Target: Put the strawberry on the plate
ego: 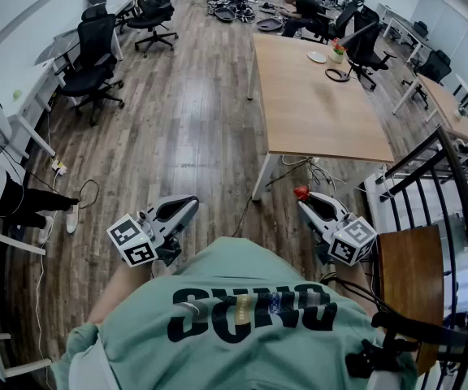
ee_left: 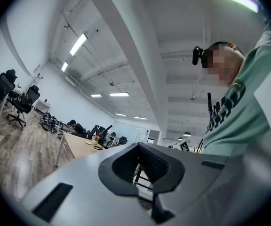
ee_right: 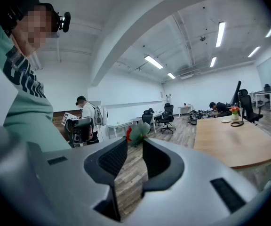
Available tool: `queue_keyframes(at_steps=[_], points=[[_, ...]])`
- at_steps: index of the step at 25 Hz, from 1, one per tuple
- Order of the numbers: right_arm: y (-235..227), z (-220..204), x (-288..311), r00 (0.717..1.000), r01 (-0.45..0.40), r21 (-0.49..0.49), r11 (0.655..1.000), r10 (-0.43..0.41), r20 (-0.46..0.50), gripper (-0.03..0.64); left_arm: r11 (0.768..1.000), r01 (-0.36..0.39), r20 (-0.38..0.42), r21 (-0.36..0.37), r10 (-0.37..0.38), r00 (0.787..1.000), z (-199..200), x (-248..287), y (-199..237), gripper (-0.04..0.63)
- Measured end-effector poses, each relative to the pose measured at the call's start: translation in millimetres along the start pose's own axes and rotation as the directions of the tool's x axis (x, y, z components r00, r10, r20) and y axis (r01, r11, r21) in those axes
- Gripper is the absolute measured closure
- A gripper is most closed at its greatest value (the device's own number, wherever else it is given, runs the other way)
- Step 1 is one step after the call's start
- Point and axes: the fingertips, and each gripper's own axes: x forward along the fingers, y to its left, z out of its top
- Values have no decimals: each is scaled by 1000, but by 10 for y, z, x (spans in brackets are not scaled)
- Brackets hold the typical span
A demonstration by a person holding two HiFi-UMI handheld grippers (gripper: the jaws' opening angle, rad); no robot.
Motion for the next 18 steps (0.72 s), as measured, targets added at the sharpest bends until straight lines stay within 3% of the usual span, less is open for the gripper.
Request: queue_keyframes(at_steps=[18], points=[[591,5,274,1000,7,2,1000,-7,16,506,1000,22,-13,-8,-22,1000,44,-601,74,591]])
